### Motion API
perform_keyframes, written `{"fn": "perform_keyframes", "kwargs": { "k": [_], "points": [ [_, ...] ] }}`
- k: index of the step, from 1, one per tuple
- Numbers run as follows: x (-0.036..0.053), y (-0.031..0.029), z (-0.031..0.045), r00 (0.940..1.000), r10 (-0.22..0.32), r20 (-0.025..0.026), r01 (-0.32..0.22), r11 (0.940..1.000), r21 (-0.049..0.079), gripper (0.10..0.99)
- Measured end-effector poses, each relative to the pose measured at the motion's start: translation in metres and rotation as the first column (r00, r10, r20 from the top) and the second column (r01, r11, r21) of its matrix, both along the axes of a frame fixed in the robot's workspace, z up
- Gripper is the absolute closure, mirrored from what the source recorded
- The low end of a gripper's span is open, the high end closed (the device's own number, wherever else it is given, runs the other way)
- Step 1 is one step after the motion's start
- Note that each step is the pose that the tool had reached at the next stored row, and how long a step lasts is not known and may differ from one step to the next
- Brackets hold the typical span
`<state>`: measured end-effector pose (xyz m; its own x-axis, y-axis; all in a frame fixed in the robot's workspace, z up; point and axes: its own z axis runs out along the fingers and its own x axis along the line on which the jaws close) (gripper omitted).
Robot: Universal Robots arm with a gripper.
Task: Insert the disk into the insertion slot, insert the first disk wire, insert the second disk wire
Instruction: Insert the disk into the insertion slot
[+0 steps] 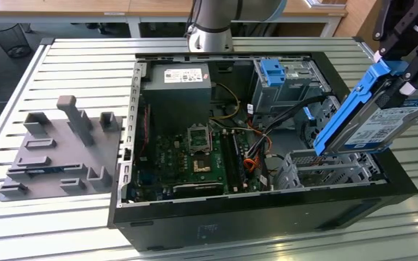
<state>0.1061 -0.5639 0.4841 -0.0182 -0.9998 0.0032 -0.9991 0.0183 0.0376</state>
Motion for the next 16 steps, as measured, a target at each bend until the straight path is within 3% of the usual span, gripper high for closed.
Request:
{"fn": "perform_keyframes", "kwargs": {
  "k": [16],
  "points": [
    [-0.0027, 0.0005, -0.0091, 1.0, 0.0, 0.0049, 0.0, 1.0, 0.0, 0.722]
  ]
}}
